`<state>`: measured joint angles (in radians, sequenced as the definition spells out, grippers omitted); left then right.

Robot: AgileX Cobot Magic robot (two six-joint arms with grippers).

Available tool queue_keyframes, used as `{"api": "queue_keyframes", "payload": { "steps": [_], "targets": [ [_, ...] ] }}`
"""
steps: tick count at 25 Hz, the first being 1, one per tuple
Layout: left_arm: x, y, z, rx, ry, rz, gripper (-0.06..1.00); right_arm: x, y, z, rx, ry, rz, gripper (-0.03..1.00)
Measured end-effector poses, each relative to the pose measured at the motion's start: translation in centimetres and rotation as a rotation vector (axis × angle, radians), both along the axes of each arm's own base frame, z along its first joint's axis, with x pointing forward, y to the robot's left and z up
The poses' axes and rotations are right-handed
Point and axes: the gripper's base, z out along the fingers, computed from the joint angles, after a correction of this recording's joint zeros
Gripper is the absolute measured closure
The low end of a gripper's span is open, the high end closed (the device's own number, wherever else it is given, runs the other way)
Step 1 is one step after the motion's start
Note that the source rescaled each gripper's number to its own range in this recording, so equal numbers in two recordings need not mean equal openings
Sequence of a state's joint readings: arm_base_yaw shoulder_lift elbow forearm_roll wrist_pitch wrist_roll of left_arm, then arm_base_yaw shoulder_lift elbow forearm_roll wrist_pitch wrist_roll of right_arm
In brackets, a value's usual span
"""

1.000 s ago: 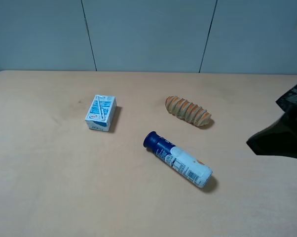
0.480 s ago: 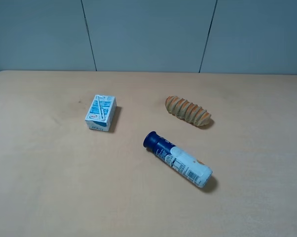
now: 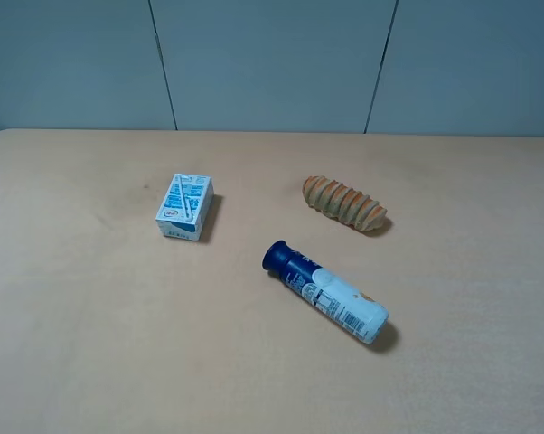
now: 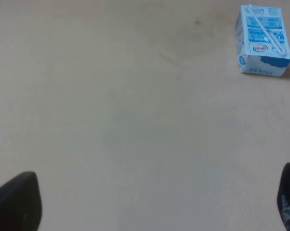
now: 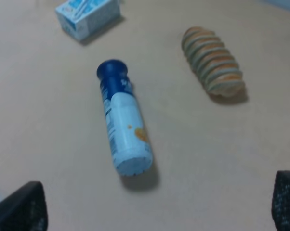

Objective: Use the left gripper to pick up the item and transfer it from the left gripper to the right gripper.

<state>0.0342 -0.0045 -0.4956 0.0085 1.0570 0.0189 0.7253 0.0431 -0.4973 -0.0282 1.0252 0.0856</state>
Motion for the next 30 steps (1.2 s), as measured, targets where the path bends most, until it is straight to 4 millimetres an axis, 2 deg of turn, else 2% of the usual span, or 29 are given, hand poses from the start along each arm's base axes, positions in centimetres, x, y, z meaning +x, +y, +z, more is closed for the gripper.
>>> {"api": "queue_keyframes", "payload": {
  "steps": [15,18,30],
  "targets": [
    [0.0,0.0,0.0,0.0,0.0,0.0,-0.02,-0.03,-0.1,0.02,0.009,-0.004,-0.029,-0.03],
    [0.0,0.0,0.0,0.0,0.0,0.0,-0.02,-0.04,-0.14,0.02,0.008,-0.005,-0.131,-0.03],
    [0.0,0.0,0.0,0.0,0.0,0.0,-0.02,-0.8,-0.32,0.02,0.021,-0.047,-0.788,-0.03]
  ]
}}
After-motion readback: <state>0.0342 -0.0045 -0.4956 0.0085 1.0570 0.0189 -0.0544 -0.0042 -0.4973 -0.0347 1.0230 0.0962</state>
